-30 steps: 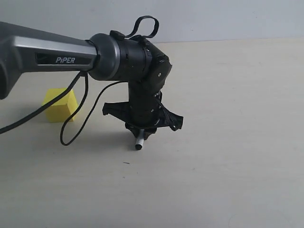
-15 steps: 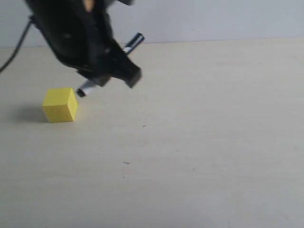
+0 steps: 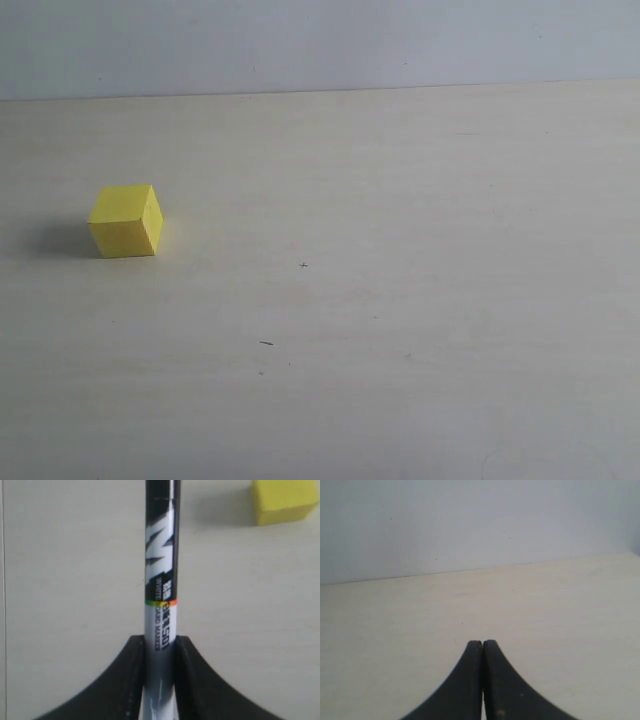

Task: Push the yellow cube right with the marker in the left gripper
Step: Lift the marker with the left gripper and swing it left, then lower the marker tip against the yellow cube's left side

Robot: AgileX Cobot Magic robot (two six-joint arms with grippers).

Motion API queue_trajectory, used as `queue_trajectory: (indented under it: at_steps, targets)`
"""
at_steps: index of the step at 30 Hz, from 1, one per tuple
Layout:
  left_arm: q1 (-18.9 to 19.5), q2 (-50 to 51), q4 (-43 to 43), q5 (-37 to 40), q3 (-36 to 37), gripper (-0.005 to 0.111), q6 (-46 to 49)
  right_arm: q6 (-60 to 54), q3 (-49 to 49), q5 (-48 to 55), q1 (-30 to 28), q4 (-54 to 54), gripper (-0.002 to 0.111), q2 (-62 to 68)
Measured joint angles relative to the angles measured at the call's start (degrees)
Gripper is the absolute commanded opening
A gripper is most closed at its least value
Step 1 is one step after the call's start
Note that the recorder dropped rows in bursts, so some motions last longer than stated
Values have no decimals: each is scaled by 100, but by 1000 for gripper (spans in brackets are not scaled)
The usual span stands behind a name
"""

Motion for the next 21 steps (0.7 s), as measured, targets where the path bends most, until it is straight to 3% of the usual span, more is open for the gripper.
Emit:
queue_trajectory:
  at_steps: [3,6,11,21]
  targets:
    - [492,112,0,-324,324,0,14,0,0,0,0,0,0,0]
    - [722,313,11,-772,509,0,234,0,0,0,0,0,0,0]
    - [774,679,22,-1537,549,0,799,0,0,0,0,0,0,0]
    - [774,1626,33,-2192,551,0,3404,0,0,0,0,0,0,0]
